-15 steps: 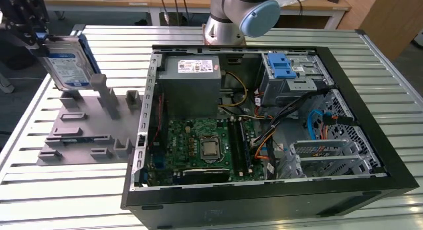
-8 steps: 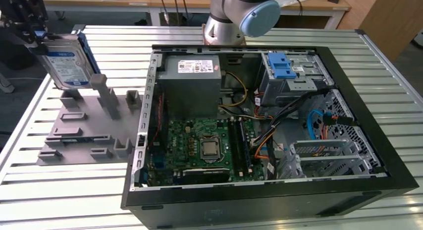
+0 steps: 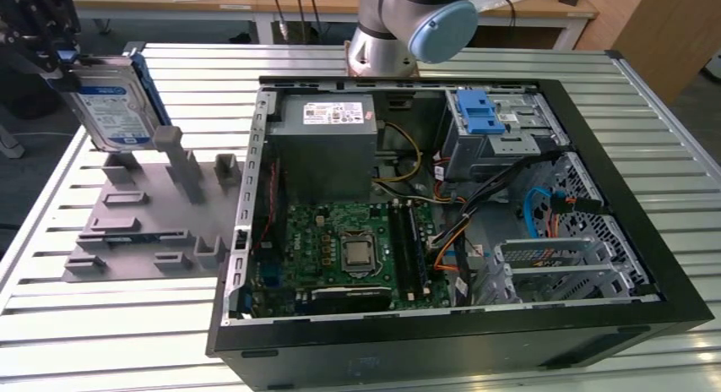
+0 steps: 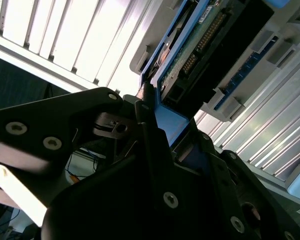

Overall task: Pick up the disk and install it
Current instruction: 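Pick up the disk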

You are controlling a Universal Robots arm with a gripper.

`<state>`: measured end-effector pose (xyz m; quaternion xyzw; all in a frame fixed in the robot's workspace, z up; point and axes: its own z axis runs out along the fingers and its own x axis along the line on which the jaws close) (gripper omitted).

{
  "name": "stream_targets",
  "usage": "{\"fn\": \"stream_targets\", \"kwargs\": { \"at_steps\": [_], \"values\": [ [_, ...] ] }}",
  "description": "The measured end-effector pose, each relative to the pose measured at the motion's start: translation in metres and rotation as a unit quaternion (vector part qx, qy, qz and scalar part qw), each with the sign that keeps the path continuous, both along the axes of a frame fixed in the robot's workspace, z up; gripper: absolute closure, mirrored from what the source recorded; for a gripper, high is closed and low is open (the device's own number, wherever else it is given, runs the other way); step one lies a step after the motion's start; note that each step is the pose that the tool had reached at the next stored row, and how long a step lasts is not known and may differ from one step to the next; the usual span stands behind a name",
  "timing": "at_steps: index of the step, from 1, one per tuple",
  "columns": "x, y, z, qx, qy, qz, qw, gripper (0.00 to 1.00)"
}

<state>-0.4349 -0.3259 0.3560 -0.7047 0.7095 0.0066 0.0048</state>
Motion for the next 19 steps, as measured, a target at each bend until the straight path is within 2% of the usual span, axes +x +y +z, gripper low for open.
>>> {"fn": "stream_targets", "kwargs": {
  "at_steps": [13, 19],
  "values": [
    [0.0000, 0.0000, 0.0041, 0.0000, 0.0003, 0.000, 1.0000, 0.64],
    [0.0000, 0.0000, 0.0049, 0.0000, 0.0019, 0.000, 1.0000, 0.64]
  ]
}}
